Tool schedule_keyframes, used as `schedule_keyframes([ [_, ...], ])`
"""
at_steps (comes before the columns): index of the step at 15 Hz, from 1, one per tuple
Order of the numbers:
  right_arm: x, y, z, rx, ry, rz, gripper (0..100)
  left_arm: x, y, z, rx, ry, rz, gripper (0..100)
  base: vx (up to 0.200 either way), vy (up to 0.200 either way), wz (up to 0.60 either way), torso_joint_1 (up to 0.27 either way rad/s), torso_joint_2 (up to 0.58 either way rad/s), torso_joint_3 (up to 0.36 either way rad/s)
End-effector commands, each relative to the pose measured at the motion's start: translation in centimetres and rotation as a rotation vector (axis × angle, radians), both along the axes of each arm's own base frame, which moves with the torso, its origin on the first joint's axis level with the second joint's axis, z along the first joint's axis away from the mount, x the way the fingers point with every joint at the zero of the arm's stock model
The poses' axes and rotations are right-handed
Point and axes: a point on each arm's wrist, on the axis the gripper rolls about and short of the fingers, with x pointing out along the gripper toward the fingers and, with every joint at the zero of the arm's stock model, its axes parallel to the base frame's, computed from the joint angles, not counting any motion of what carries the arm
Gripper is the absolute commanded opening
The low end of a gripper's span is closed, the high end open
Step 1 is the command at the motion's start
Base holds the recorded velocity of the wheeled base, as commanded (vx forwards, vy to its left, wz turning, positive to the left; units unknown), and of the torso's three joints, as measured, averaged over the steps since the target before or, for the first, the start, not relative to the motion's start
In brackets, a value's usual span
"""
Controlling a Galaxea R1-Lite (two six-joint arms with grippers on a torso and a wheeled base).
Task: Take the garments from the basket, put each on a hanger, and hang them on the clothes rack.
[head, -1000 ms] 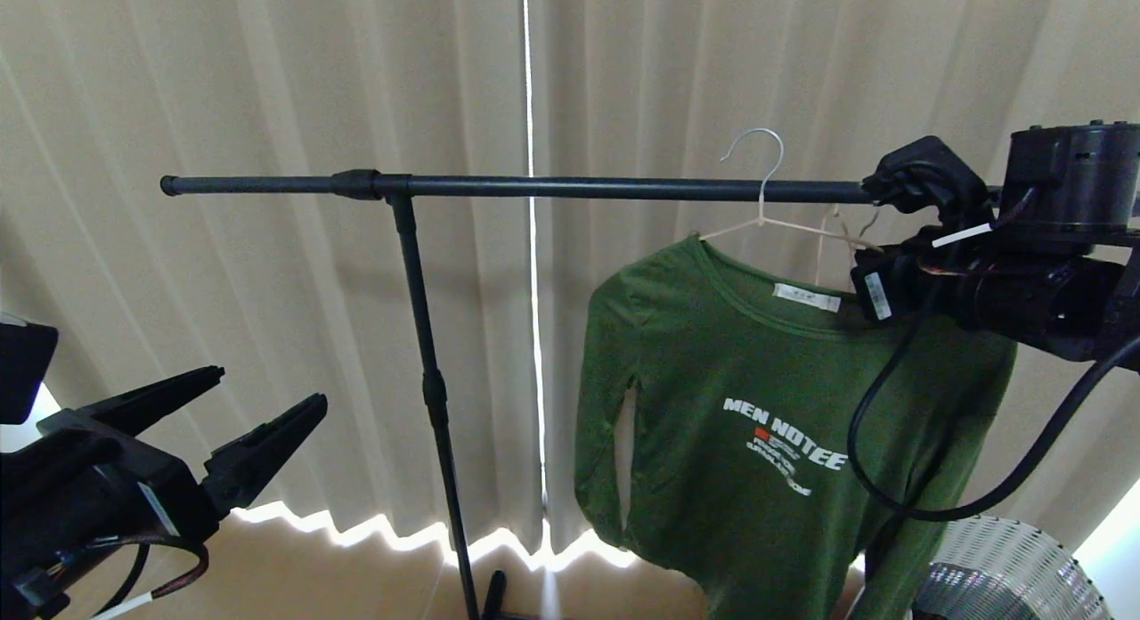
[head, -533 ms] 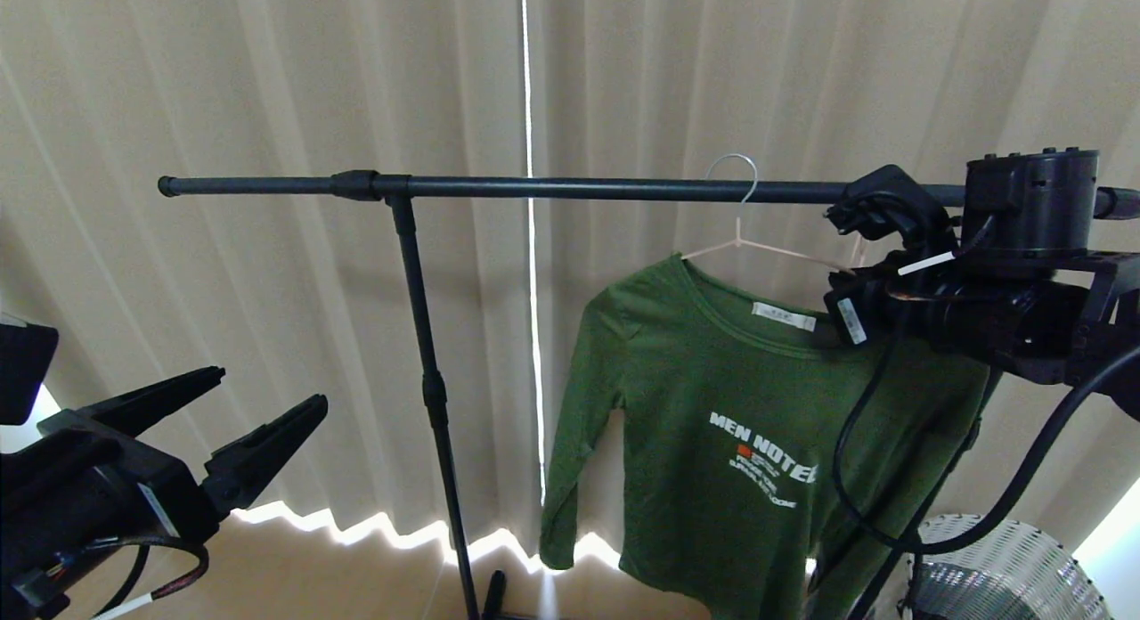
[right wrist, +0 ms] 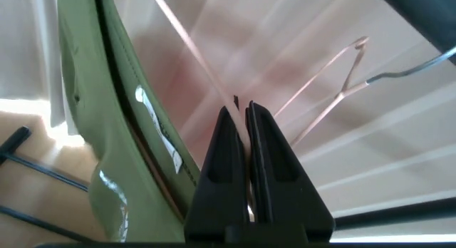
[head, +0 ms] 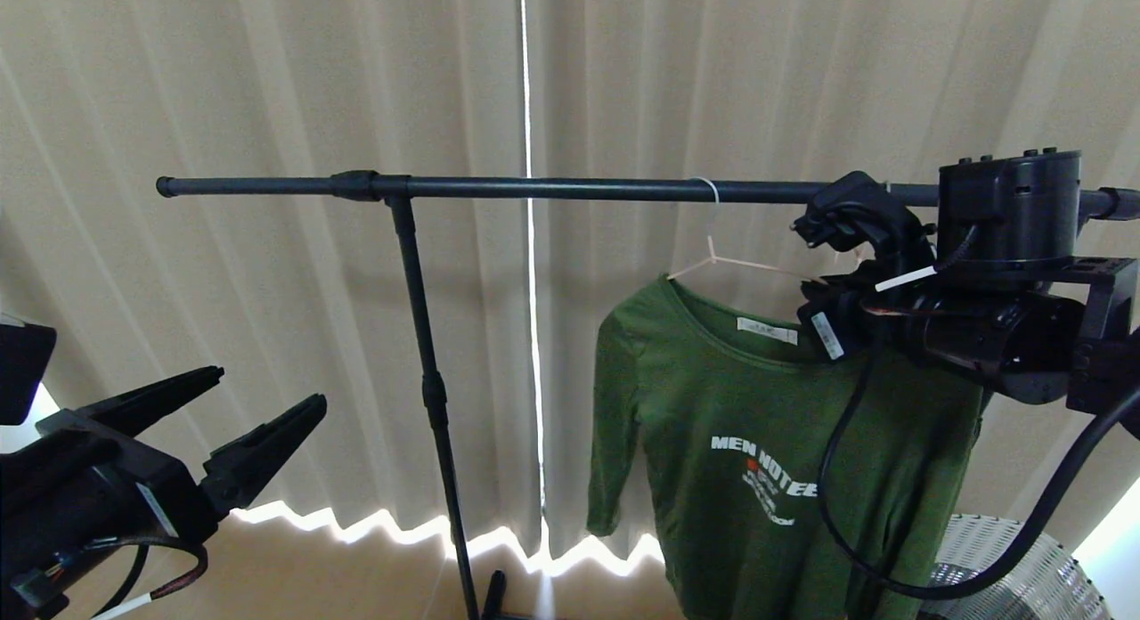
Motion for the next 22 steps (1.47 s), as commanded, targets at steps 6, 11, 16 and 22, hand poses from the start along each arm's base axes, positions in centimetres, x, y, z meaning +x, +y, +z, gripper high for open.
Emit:
schedule_keyframes([
  [6,-0.9,-0.3,0.6,0.008,0.0,0.009,100,0.0,0.0,-0.2,0.002,0.006,0.0,100,0.0,0.0,0.0,0.0,0.0,0.0],
  [11,-1.0,-0.3,0.7,0.094,-0.002,0.007,100,0.1,0.0,-0.2,0.003,0.011,0.0,100,0.0,0.0,0.0,0.0,0.0,0.0],
  [16,-1.8,-0.4,0.9,0.175,0.017,0.099,100,0.0,0.0,-0.2,0.002,0.008,0.0,100,0.0,0.0,0.0,0.0,0.0,0.0],
  [22,-4.7,-2.1,2.8,0.225,-0.064,0.126,100,0.0,0.0,-0.2,0.003,0.005,0.0,100,0.0,0.0,0.0,0.0,0.0,0.0],
])
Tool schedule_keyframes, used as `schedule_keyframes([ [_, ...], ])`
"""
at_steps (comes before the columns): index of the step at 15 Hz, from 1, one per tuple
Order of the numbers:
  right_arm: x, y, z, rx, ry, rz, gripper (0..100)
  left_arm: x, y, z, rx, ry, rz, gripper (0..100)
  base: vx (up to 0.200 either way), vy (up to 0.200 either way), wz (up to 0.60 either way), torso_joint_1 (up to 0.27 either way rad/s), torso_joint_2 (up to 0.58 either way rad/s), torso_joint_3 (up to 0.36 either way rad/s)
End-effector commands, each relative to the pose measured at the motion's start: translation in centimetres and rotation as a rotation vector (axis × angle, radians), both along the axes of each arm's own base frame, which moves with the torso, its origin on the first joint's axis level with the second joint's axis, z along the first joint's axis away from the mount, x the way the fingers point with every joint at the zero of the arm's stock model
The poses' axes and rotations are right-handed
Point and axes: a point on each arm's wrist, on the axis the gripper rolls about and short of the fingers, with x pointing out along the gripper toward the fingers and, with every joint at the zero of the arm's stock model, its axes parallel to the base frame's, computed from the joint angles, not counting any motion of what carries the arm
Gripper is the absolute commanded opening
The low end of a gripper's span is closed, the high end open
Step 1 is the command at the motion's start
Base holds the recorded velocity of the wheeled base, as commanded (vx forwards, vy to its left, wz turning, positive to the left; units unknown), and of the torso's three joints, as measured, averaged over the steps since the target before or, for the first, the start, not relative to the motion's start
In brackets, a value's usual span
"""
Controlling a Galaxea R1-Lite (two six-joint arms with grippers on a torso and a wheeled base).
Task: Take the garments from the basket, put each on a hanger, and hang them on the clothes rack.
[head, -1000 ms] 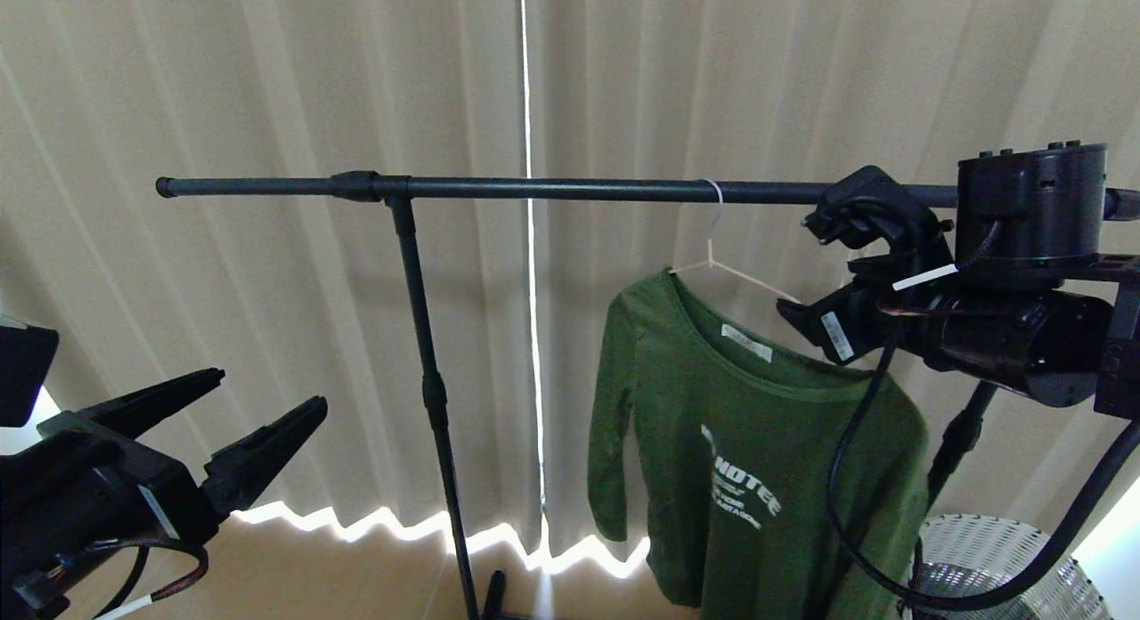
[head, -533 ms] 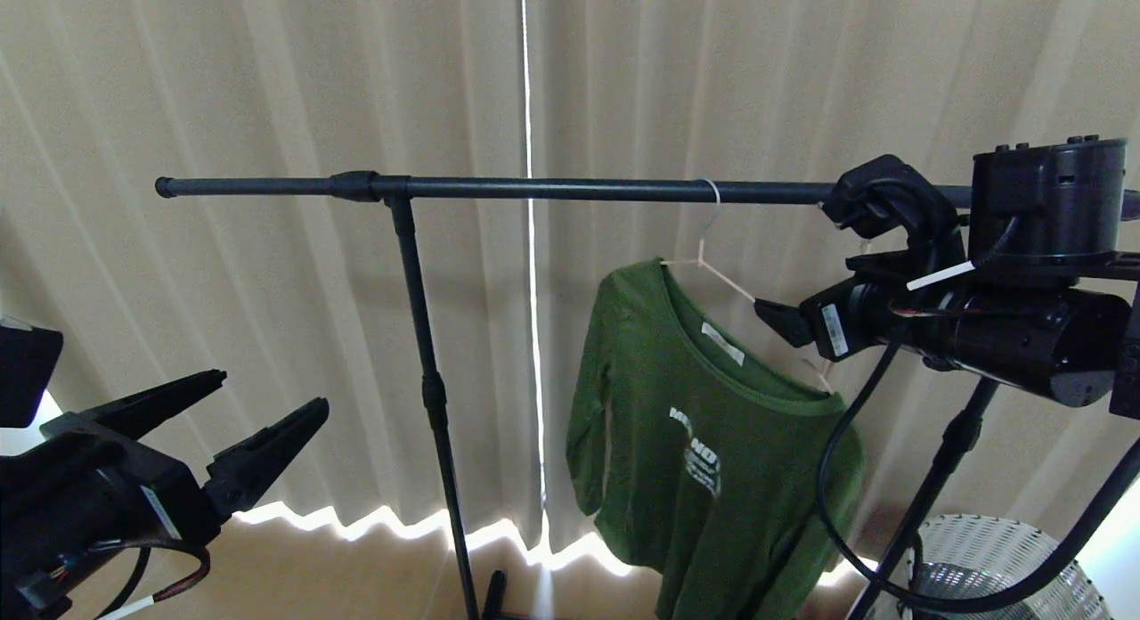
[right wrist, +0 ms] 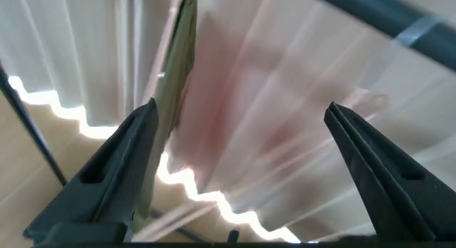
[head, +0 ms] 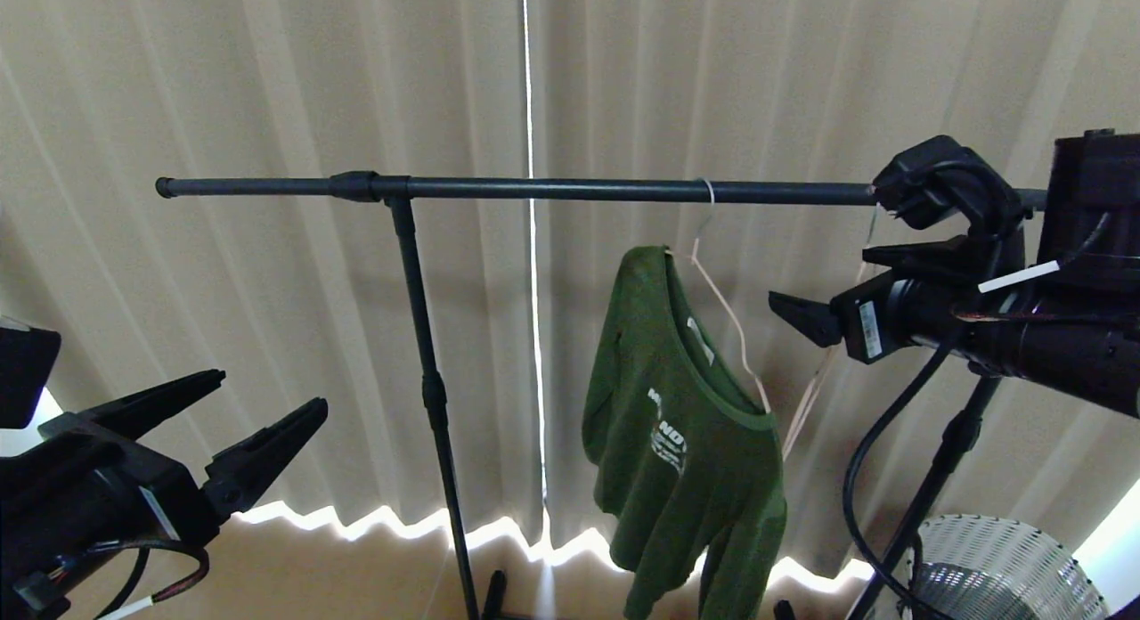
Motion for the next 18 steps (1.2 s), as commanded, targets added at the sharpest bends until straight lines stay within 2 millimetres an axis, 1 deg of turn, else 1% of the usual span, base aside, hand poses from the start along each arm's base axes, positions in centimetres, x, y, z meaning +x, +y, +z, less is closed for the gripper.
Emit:
schedule_keyframes([
  [1,-1.7,-1.2,1.1,0.022,-0.046,-0.014,100,0.0,0.0,0.0,0.0,-0.001,0.0,100,0.0,0.0,0.0,0.0,0.0,0.0],
  [3,-2.6,-2.3,1.6,0.04,-0.069,-0.041,100,0.0,0.0,0.0,0.0,-0.001,0.002,100,0.0,0.0,0.0,0.0,0.0,0.0],
  [4,-3.1,-2.9,2.0,0.092,-0.078,-0.067,100,-0.1,0.0,0.0,0.0,-0.002,0.002,100,0.0,0.0,0.0,0.0,0.0,0.0],
  [6,-3.1,-3.9,2.2,0.132,-0.082,-0.118,100,-0.1,0.1,-0.2,0.005,0.005,0.001,100,0.0,0.0,0.0,0.0,0.0,0.0],
  [7,-3.3,-5.2,1.8,0.126,-0.079,-0.172,100,-0.2,0.1,-0.3,0.014,0.002,0.004,100,0.0,0.0,0.0,0.0,0.0,0.0],
  [10,-3.6,-7.6,1.0,0.115,-0.065,-0.282,100,-0.3,0.4,-0.4,0.019,0.004,0.025,100,0.0,0.0,0.0,0.0,0.0,0.0],
  [13,-4.3,-8.6,0.5,0.109,-0.059,-0.323,100,-0.3,0.6,-0.6,0.024,0.009,0.034,100,0.0,0.0,0.0,0.0,0.0,0.0],
  [15,-4.5,-8.9,0.0,0.094,-0.048,-0.342,100,-0.3,0.6,-0.7,0.025,0.012,0.034,100,-0.2,0.0,0.0,-0.002,0.0,0.0],
  [18,-5.3,-9.7,-0.6,0.038,-0.039,-0.364,100,-0.2,0.8,-0.7,0.027,0.013,0.055,100,-0.2,0.0,0.0,0.005,0.0,0.004],
])
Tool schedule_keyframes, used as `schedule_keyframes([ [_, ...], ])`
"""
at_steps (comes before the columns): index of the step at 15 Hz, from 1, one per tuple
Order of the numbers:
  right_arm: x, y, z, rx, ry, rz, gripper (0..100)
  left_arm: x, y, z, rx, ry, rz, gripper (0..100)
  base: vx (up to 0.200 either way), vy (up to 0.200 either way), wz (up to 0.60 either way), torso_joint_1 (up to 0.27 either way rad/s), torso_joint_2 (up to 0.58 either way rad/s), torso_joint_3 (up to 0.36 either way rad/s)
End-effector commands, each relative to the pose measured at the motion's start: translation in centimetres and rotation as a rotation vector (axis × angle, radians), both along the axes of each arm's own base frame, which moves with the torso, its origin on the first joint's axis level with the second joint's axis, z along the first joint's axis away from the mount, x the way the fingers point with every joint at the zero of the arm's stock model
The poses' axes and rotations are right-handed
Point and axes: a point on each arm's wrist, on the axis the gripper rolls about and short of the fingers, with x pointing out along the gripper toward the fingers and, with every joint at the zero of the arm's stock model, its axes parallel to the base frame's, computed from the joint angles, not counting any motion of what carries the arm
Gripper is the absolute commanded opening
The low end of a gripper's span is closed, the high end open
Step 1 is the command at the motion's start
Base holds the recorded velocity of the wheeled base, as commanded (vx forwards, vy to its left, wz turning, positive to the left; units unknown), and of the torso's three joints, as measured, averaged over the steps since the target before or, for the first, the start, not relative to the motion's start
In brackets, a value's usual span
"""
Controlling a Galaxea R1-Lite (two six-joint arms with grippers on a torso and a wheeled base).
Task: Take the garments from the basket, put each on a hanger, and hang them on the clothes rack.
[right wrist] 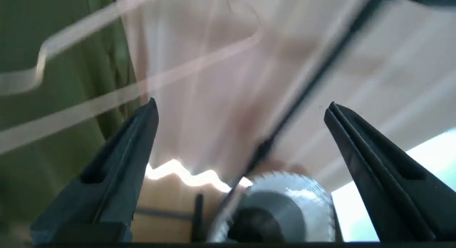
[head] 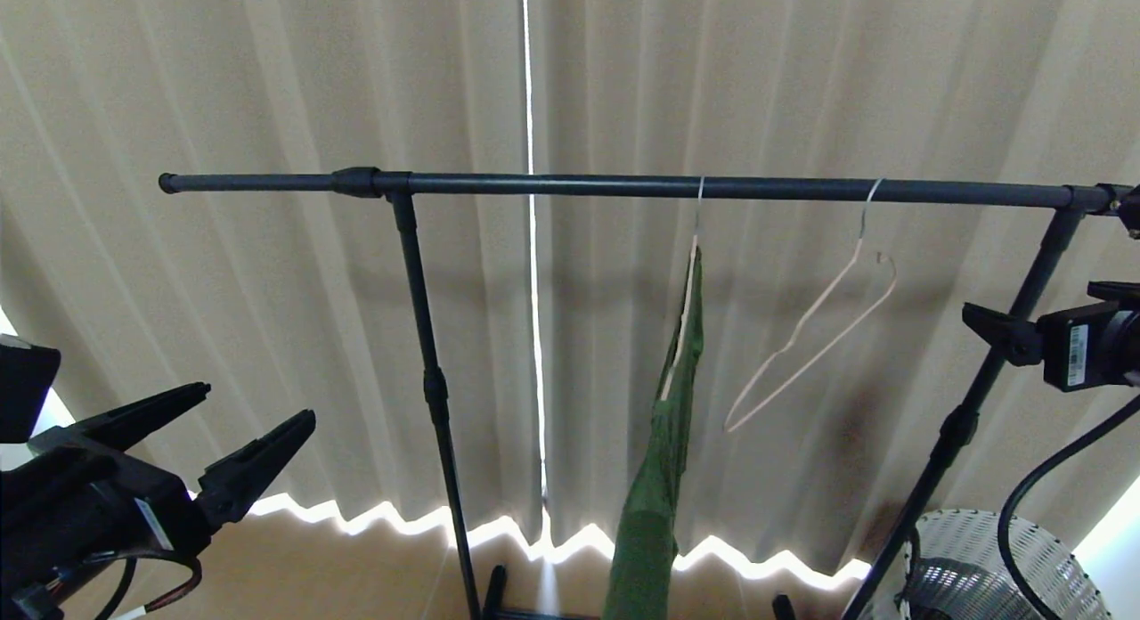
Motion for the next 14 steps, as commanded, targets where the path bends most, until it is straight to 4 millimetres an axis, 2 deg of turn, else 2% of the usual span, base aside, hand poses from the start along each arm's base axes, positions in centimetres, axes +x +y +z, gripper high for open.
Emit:
schedule_keyframes([
  [1,-0.7,-0.4,-0.3,-0.014,0.002,-0.011,100,0.1,0.3,0.0,0.003,-0.002,0.025,100,-0.2,0.0,0.0,0.012,0.01,0.002],
  [3,-1.3,-0.5,-0.7,-0.044,0.013,-0.006,100,0.1,0.7,0.0,0.018,-0.008,0.051,100,-0.2,0.0,0.0,-0.01,0.0,0.005],
  [8,-1.3,-0.7,-1.5,-0.046,-0.002,-0.013,100,-0.9,1.0,-0.4,0.028,-0.019,0.052,100,-0.2,0.0,0.0,0.0,0.0,0.003],
  [10,-1.5,-1.1,-2.5,-0.075,-0.008,-0.027,100,-1.6,1.1,-0.6,0.036,-0.027,0.049,100,-0.2,0.0,0.0,0.002,0.0,0.005],
  [14,-1.4,-1.5,-2.6,-0.085,-0.022,-0.047,100,-2.4,1.3,-1.1,0.034,-0.031,0.051,100,0.0,0.0,0.0,0.0,0.0,0.0],
])
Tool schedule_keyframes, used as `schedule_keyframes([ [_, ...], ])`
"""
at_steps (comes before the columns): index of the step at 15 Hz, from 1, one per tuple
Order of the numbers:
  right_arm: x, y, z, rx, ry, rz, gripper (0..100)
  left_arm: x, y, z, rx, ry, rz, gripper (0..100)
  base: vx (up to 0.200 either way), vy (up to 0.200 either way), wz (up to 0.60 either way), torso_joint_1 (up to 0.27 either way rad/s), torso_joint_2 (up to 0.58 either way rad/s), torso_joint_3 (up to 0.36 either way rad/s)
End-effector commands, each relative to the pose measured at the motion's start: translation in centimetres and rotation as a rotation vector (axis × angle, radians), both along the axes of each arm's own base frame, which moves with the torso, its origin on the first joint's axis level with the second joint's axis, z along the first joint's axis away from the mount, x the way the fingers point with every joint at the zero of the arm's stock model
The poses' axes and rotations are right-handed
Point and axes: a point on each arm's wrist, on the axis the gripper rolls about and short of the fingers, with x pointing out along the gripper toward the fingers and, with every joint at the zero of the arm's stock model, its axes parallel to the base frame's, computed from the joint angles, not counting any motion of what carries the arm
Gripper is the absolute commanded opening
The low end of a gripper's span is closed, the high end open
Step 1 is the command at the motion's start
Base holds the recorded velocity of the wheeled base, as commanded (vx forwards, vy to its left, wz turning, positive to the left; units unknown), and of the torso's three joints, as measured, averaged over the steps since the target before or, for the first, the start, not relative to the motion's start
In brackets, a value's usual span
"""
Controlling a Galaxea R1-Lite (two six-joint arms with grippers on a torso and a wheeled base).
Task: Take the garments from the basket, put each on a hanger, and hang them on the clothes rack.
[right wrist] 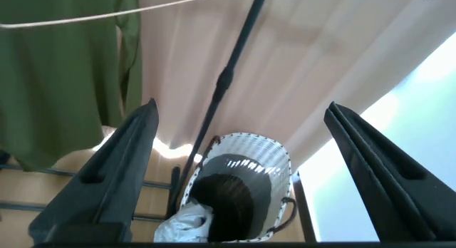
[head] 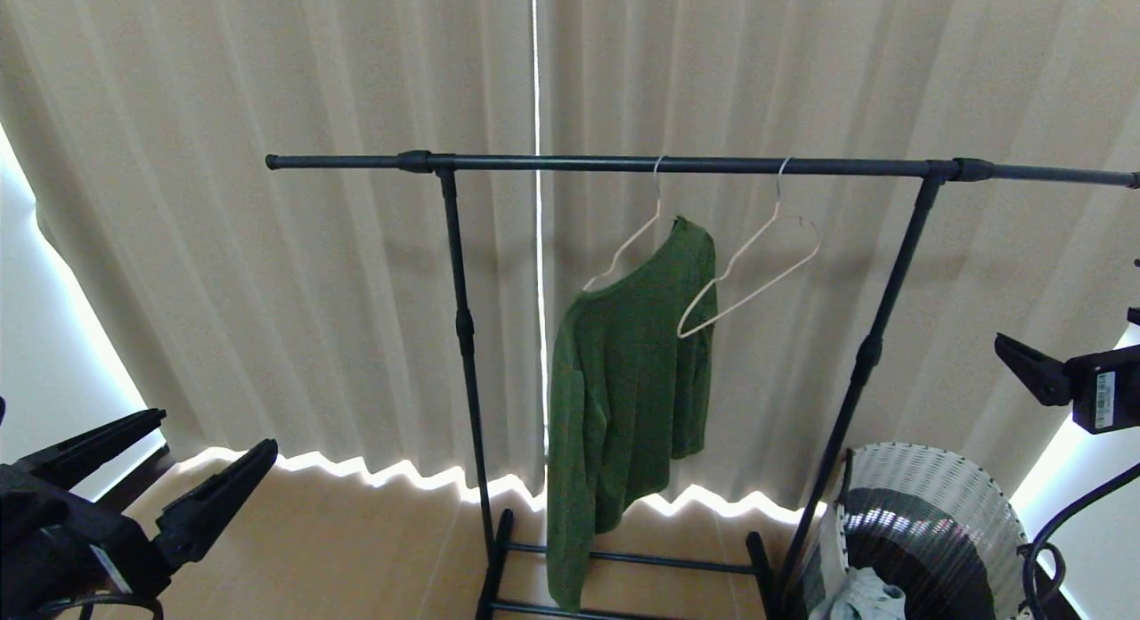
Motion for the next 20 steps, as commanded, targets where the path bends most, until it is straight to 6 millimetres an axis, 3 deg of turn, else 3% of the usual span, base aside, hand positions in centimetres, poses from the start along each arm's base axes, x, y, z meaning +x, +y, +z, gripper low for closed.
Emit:
schedule_keyframes([
  [1,0.0,-0.1,-0.5,-0.001,0.018,-0.006,100,-0.6,0.1,-0.1,-0.006,-0.015,0.002,100,0.0,0.0,0.0,0.0,0.0,0.0],
  [5,-0.7,-0.1,-0.6,-0.01,0.012,-0.005,100,-0.5,1.3,0.4,-0.002,-0.01,0.117,100,0.0,0.0,0.0,0.0,0.0,0.0],
  [8,-1.5,-0.2,-0.6,-0.029,0.014,-0.001,100,-0.5,1.3,0.8,0.006,0.059,0.112,100,0.0,0.0,0.0,0.0,0.0,0.0],
  [15,-2.7,-0.4,-3.5,-0.051,0.109,-0.012,100,-1.2,1.3,0.9,0.01,0.082,0.105,100,0.0,0.0,0.0,0.0,0.0,0.0],
  [20,-3.0,-0.5,-3.7,-0.082,0.114,-0.006,100,-1.1,1.3,0.9,0.01,0.085,0.103,100,0.0,0.0,0.0,0.0,0.0,0.0],
])
